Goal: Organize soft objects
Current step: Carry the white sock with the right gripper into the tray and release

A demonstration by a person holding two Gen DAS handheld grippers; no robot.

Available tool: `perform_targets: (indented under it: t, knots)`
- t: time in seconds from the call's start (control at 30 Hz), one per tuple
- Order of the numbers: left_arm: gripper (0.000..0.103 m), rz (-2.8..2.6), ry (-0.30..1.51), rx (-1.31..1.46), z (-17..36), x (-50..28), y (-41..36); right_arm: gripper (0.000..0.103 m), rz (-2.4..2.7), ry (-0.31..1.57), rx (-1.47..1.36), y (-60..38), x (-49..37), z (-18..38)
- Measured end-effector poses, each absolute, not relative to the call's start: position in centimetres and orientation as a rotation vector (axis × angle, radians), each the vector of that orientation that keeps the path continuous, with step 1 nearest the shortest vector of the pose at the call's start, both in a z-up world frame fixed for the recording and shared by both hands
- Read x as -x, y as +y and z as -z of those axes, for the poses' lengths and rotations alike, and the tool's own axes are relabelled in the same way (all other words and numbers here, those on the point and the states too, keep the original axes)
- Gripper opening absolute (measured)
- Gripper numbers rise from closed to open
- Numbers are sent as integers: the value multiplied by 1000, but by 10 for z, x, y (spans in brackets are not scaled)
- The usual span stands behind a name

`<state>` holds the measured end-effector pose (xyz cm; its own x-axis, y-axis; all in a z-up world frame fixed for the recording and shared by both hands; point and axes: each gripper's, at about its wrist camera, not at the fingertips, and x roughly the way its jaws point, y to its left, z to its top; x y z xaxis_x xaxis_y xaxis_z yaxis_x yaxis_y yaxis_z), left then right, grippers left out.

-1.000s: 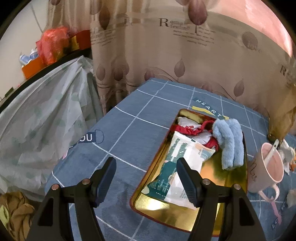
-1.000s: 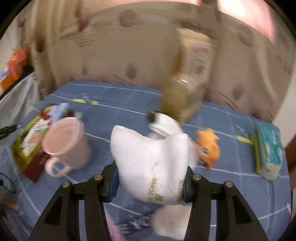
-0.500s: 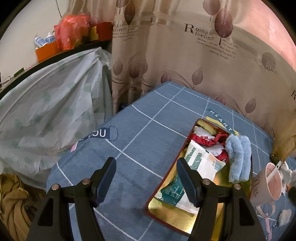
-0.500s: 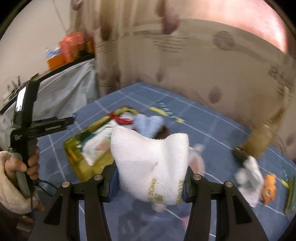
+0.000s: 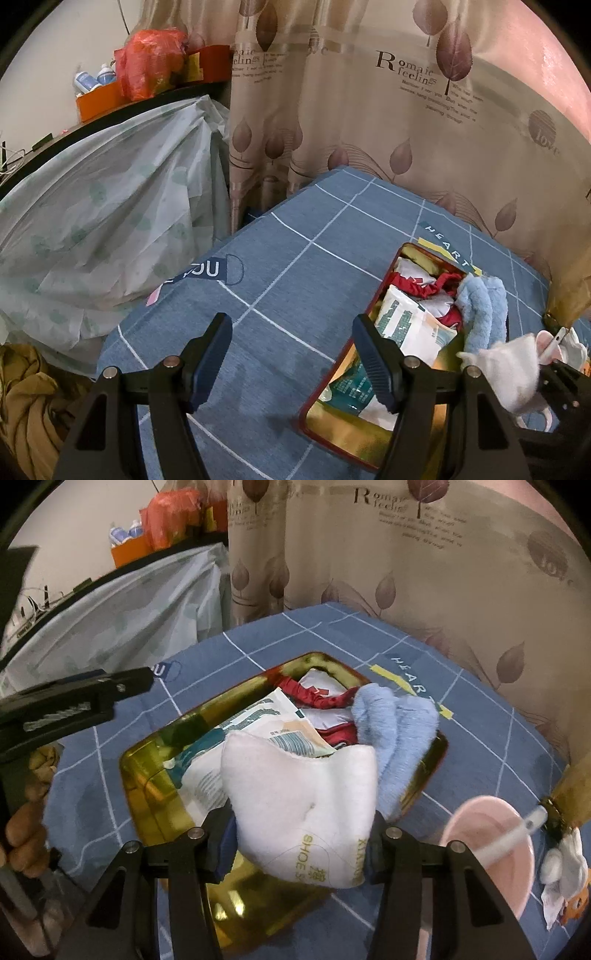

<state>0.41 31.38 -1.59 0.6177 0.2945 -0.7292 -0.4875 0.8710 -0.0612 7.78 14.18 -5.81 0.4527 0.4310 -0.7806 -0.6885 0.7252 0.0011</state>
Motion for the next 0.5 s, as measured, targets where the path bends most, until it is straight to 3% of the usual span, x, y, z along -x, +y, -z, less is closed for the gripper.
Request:
perform_targets:
  t: [0.27, 0.5]
  knots:
    - [69, -450, 792, 272, 18, -5, 315, 51, -688, 885, 350, 152, -88, 78]
    - [69, -447, 794, 271, 19, -6, 314, 64, -700, 880, 334, 152, -87, 78]
